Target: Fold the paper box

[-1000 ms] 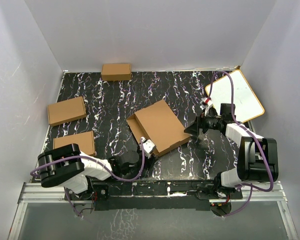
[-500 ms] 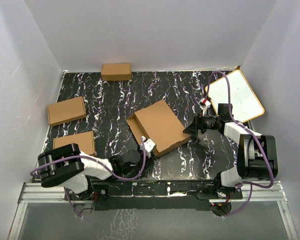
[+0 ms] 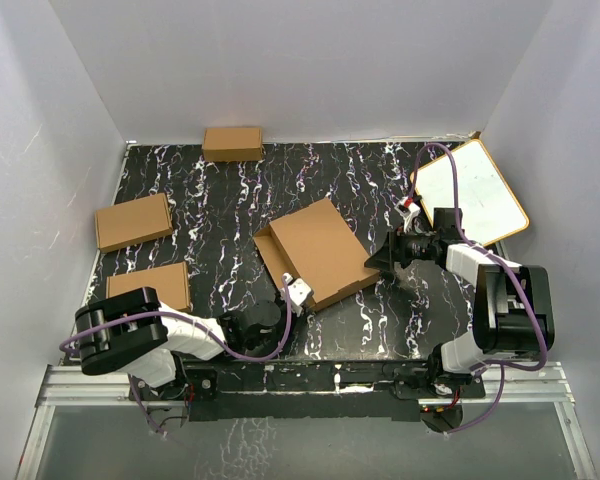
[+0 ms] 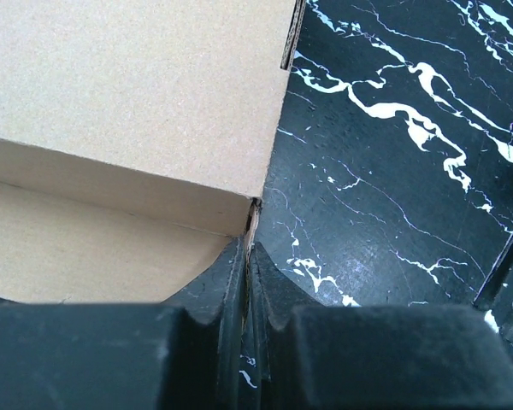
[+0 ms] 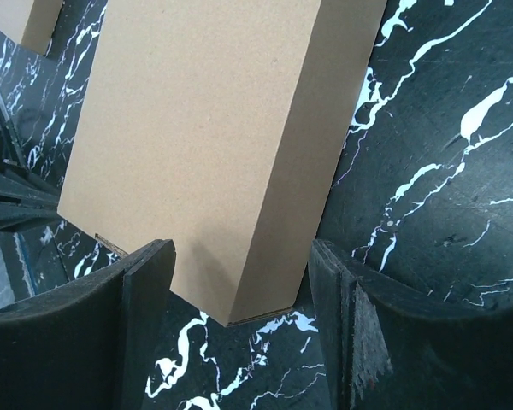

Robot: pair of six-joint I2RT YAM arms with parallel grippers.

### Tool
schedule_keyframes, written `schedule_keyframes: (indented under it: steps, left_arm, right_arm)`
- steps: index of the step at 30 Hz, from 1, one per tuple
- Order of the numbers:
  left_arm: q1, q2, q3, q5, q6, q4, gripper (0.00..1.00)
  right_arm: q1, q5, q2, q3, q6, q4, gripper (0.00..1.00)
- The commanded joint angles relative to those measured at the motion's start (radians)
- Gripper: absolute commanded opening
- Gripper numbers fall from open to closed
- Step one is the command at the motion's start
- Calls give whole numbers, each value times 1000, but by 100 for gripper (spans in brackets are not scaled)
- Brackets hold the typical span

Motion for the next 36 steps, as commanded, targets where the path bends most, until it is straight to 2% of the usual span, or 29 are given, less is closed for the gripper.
schedule_keyframes:
  steps: [1,9,18,36]
  left_arm:
    - [2,-43,-8,0,22,38,2]
    - [2,-44,-19,10,41,58,0]
    - [2,-35,-30,6,35,80,0]
    - [2,-32,-87,29,44,187,0]
  right_arm:
    - [3,-22,19,43,66,59,69]
    - [5,-16,68,57,112,50,67]
    - [11,22,84,62,94,33,51]
    - [25,88,114,77,59,4,47]
